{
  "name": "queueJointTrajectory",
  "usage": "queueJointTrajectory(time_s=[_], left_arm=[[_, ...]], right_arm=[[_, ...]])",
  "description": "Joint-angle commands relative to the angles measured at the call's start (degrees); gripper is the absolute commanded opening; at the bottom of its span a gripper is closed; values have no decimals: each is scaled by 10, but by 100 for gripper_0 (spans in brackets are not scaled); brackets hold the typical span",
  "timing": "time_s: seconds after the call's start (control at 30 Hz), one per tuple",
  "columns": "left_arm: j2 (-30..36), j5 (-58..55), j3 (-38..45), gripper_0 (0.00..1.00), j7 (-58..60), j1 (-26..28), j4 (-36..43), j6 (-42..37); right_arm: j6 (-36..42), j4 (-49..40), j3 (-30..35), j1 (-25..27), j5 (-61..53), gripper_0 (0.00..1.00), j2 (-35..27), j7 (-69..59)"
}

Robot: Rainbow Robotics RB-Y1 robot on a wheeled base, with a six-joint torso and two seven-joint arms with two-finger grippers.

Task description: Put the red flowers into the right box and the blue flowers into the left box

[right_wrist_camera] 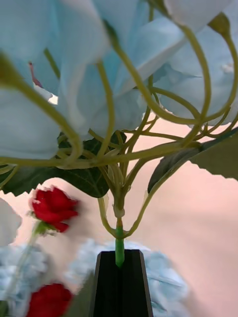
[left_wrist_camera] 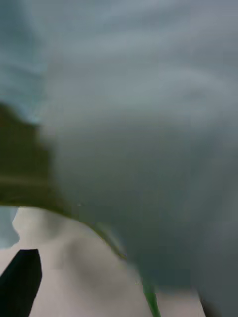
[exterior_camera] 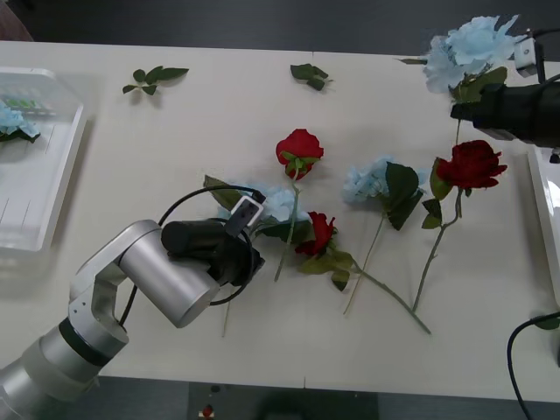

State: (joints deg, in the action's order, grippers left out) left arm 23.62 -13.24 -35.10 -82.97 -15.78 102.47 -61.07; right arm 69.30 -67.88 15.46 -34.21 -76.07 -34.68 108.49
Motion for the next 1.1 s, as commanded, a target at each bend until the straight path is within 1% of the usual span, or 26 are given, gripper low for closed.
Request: queueJointTrajectory(time_s=[0.03, 0.07, 0.1, 0.17, 0.2, 0.23, 0.3, 0.47, 0.57, 0.73, 0.83, 0.97, 1.1], left_arm=[[-6, 0, -10, 55, 30, 0, 2, 15], [-6, 0, -10, 42, 31, 0, 2, 15], [-6, 0, -10, 26, 32, 0, 2, 15], [-6, 0, -10, 10, 33, 0, 2, 15], [-6, 0, -10, 4, 33, 0, 2, 15], [-6, 0, -10, 2, 33, -2, 2, 15], [-6, 1, -9, 0, 33, -4, 3, 15], [-3, 19, -8, 0, 33, -8, 16, 15], [3, 30, -6, 0, 32, -15, 33, -12], [28, 27, -1, 0, 31, -40, 94, -113], [49, 4, 21, 0, 29, -48, 141, -178], [87, -46, 57, 0, 26, -53, 195, -226], [122, -81, 98, 0, 26, -53, 237, -246]], right_arm=[[19, -22, 19, -13, -80, 0, -10, 18], [24, -22, 21, -13, -96, 0, -10, 16], [32, -22, 25, -13, -116, 0, -10, 14], [42, -22, 30, -13, -137, 0, -8, 10], [49, -22, 34, -13, -152, 0, -7, 8], [55, -22, 39, -13, -166, 0, -6, 7], [65, -22, 45, -13, -187, 0, -4, 3], [81, -22, 48, -13, -251, 0, -2, -6], [90, -22, 48, -13, -283, 0, 2, -12], [102, -22, 46, -14, -324, 0, 10, -22], [103, -22, 34, -18, -350, 0, 17, -28], [103, -22, 18, -32, -370, 0, 29, -32], [103, -25, 7, -48, -370, 0, 44, -31]])
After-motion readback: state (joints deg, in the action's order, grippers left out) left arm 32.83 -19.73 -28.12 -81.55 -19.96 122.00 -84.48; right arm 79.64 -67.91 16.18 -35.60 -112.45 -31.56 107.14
